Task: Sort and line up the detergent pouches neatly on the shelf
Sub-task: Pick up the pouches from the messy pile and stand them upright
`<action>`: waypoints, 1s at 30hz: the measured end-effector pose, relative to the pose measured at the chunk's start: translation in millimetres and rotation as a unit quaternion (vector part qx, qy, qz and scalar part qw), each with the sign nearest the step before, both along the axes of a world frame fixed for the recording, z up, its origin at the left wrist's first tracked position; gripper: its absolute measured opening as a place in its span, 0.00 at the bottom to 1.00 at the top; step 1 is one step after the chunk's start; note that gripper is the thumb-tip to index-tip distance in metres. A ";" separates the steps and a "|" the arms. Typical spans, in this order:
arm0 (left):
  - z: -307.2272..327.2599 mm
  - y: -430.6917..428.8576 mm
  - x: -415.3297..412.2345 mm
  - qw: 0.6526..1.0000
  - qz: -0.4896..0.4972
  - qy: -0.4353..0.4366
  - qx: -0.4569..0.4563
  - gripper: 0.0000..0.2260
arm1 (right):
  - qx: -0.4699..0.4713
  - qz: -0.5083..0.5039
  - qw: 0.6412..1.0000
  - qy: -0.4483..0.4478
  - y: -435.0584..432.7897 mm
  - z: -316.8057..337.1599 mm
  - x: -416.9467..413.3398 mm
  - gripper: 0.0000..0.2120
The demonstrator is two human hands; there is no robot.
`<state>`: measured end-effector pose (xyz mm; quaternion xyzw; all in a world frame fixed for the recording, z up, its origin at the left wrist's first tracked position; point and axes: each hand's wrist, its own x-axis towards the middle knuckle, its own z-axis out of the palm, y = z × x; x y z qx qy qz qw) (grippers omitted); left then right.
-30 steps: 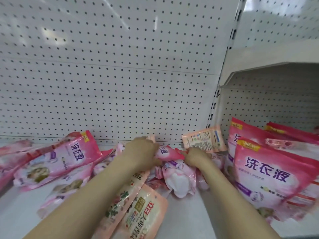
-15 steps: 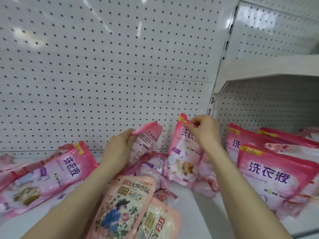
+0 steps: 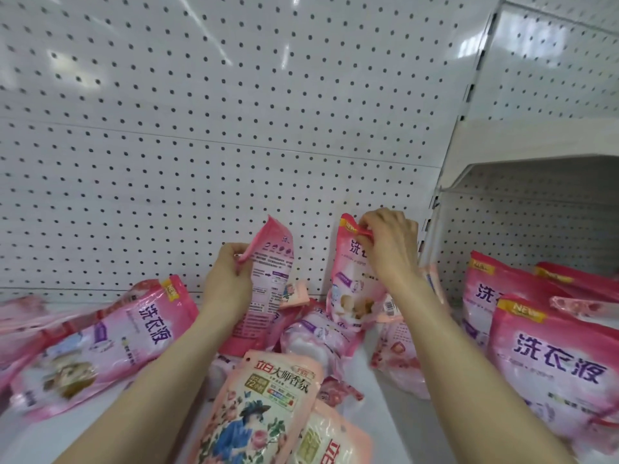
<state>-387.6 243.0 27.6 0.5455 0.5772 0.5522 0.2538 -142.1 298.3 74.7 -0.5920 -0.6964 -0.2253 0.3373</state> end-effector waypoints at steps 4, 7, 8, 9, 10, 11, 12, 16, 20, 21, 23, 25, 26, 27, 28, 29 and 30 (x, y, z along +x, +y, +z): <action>-4.2 -1.6 8.5 0.999 -0.008 0.050 0.015 0.06 | -0.063 0.033 0.996 0.044 6.0 -5.1 5.8 0.10; -5.1 -2.1 11.2 0.999 -0.014 0.046 0.020 0.05 | -0.036 0.043 0.993 0.104 11.0 -1.9 7.5 0.07; -5.2 -2.1 11.2 0.999 -0.011 0.042 0.022 0.05 | -0.027 0.045 0.991 0.125 13.5 -0.4 7.6 0.07; -5.4 -2.0 10.9 0.999 -0.007 0.036 0.025 0.06 | -0.022 0.045 0.989 0.143 16.7 0.7 7.6 0.07; -5.7 -2.0 10.4 0.999 -0.005 0.029 0.026 0.06 | -0.022 0.047 0.986 0.156 20.4 1.4 7.1 0.08; -6.0 -1.9 9.9 0.999 -0.004 0.020 0.027 0.06 | -0.029 0.055 0.984 0.165 24.0 1.3 6.0 0.08; -6.1 -1.9 9.3 1.000 -0.004 0.011 0.026 0.06 | -0.044 0.069 0.982 0.168 26.8 0.5 4.6 0.08; -3.2 -4.1 6.8 0.999 -0.014 -0.023 0.029 0.05 | -0.086 0.077 0.986 0.119 26.7 -7.0 -1.5 0.14; 4.9 -9.0 5.7 0.995 -0.034 -0.059 0.067 0.04 | 0.053 0.134 0.984 0.102 2.8 -8.9 -11.4 0.17; 8.2 -9.9 5.8 0.994 -0.049 -0.067 0.076 0.05 | 0.041 0.180 0.975 0.123 -6.1 -6.7 -15.7 0.17; 15.9 -11.9 7.1 0.988 -0.101 -0.075 0.091 0.07 | -0.059 0.277 0.943 0.176 -24.0 2.6 -24.1 0.18; 22.9 -14.4 9.7 0.981 -0.154 -0.066 0.102 0.08 | -0.161 0.344 0.898 0.223 -39.2 17.4 -26.5 0.18; 25.0 -15.1 11.3 0.977 -0.173 -0.064 0.109 0.09 | -0.186 0.368 0.876 0.251 -45.4 25.0 -25.0 0.15; 26.2 -15.7 12.9 0.974 -0.185 -0.062 0.116 0.09 | -0.194 0.383 0.857 0.285 -51.1 32.1 -22.3 0.11; 27.2 -16.7 14.9 0.972 -0.191 -0.058 0.123 0.09 | -0.190 0.389 0.843 0.318 -57.5 38.4 -19.6 0.08; 28.4 -18.1 17.3 0.971 -0.195 -0.052 0.128 0.08 | -0.176 0.384 0.839 0.342 -63.8 43.8 -17.4 0.06; 30.4 -19.6 19.9 0.970 -0.198 -0.044 0.132 0.07 | -0.154 0.368 0.845 0.357 -70.4 47.9 -15.9 0.06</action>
